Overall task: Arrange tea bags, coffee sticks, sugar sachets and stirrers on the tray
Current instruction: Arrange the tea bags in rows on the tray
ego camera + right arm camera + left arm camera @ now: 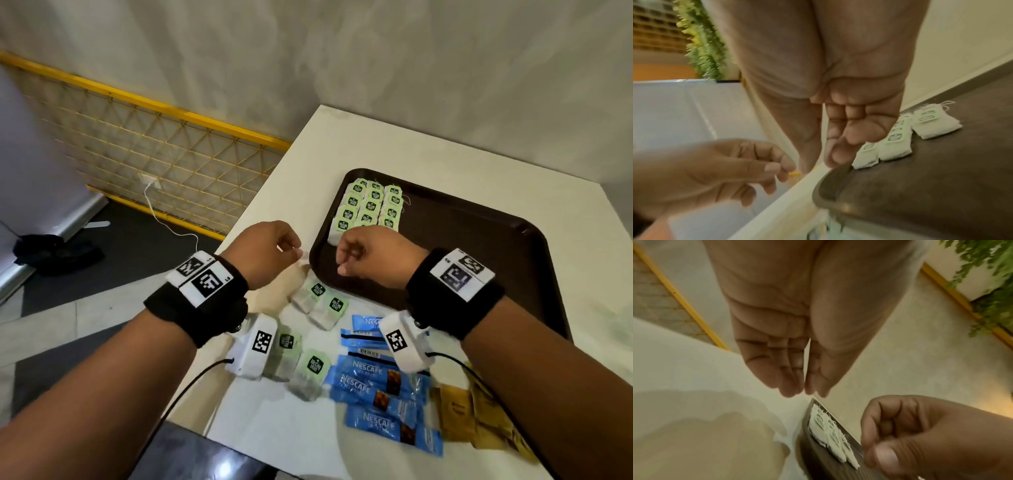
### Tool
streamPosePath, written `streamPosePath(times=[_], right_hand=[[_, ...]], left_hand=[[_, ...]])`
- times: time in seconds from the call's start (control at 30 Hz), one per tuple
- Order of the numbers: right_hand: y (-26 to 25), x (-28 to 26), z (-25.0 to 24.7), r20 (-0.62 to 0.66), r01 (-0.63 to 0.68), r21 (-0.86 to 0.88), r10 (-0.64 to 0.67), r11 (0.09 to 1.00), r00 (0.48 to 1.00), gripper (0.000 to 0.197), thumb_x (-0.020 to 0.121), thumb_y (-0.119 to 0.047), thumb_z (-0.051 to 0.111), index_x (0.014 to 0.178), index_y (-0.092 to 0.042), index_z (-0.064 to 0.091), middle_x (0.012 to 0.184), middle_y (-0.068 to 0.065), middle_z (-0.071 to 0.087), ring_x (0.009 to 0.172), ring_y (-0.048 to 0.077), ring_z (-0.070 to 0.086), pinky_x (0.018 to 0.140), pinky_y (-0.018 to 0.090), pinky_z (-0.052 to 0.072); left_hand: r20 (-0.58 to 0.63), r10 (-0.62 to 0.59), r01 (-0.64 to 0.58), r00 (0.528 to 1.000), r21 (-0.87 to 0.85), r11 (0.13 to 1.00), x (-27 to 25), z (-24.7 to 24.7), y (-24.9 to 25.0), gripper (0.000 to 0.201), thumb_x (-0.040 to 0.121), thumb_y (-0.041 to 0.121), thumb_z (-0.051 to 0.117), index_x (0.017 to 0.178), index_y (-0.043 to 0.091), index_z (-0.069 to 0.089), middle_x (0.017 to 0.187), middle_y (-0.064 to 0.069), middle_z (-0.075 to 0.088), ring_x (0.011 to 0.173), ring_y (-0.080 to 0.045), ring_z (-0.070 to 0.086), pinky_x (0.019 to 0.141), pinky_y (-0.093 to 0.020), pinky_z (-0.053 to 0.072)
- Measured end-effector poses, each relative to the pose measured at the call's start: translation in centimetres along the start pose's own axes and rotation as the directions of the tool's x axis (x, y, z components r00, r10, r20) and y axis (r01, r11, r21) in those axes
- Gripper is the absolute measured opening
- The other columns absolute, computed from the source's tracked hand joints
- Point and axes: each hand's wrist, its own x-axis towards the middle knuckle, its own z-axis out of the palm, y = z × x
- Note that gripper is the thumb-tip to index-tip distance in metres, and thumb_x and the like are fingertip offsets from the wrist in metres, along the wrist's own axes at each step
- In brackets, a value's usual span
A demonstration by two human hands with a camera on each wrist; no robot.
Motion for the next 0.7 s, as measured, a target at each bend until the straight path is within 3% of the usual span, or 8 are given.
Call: streamPosePath(times=[0.07,0.17,0.3,0.4,0.5,0.6,0.7], right_hand=[[-1.0,-0.8,1.2,0.111,0.096,-0.124,-0.082,0.988,0.99,0.014,0.079,-0.015,0.071,0.092,-0.019,0.066,0.086,-0.005,0.065,0.075,0.009,0.059,0.067,0.021,0.043],[-2.1,-0.9,2.8,0.217,0.223,-0.293,-0.162,0.93,0.963,0.036,0.079,-0.011,0.069,0.114,-0.018,0.064,0.111,-0.003,0.061,0.098,0.014,0.057,0.075,0.022,0.039],[-2.8,-0.4,4.6,0.262,0.242,-0.411,-0.141,0.879,0.955,0.058,0.079,-0.011,0.067,0.133,-0.022,0.051,0.129,0.0,0.052,0.115,0.02,0.053,0.091,0.029,0.044],[-3.1,-0.4,5.2,0.249,0.194,-0.449,-0.087,0.872,0.965,0.062,0.079,-0.011,0.068,0.136,-0.023,0.047,0.129,0.001,0.052,0.112,0.022,0.056,0.087,0.03,0.046],[-3.6,-0.3,5.2,0.251,0.192,-0.487,-0.074,0.852,0.965,0.051,0.079,-0.013,0.068,0.128,-0.018,0.053,0.121,0.003,0.056,0.106,0.023,0.057,0.084,0.034,0.049],[-3.5,-0.1,5.5,0.243,0.172,-0.509,-0.051,0.843,0.969,0.036,0.076,-0.015,0.068,0.111,-0.016,0.059,0.098,0.0,0.052,0.096,0.023,0.056,0.069,0.027,0.038],[-3.3,0.1,5.7,0.235,0.145,-0.524,-0.022,0.839,0.972,0.03,0.078,-0.019,0.07,0.107,-0.016,0.06,0.094,-0.002,0.047,0.088,0.019,0.05,0.068,0.027,0.034]], left_hand=[[0.063,0.017,-0.021,0.998,0.066,0.998,-1.9,-0.8,-0.7,0.015,0.089,0.028,0.064,0.1,0.019,0.065,0.094,0.006,0.064,0.073,-0.007,0.053,0.059,-0.011,0.035],[0.149,0.014,-0.037,0.989,0.151,0.988,-4.0,-1.3,-1.8,0.019,0.089,0.031,0.064,0.102,0.018,0.066,0.096,0.007,0.064,0.077,-0.005,0.056,0.06,-0.006,0.034],[0.25,-0.014,-0.037,0.968,0.198,0.98,-5.6,-1.4,-2.8,0.031,0.084,0.039,0.069,0.109,0.02,0.064,0.104,0.007,0.062,0.085,-0.009,0.054,0.063,-0.006,0.033],[0.288,-0.007,-0.059,0.958,0.221,0.973,-6.2,-1.2,-2.8,0.048,0.078,0.045,0.073,0.116,0.019,0.06,0.108,0.005,0.059,0.085,-0.009,0.052,0.062,-0.013,0.036],[0.311,-0.025,-0.056,0.95,0.249,0.967,-6.8,-0.6,-2.9,0.061,0.072,0.046,0.078,0.122,0.018,0.055,0.109,0.003,0.052,0.087,-0.012,0.051,0.073,-0.022,0.037],[0.31,-0.025,-0.07,0.95,0.29,0.954,-6.9,0.0,-3.1,0.061,0.07,0.043,0.08,0.12,0.018,0.055,0.11,-0.001,0.054,0.087,-0.015,0.049,0.075,-0.025,0.039],[0.315,-0.024,-0.071,0.949,0.288,0.955,-7.1,0.1,-2.7,0.057,0.072,0.039,0.08,0.119,0.017,0.055,0.102,0.003,0.053,0.088,-0.015,0.047,0.075,-0.025,0.037]])
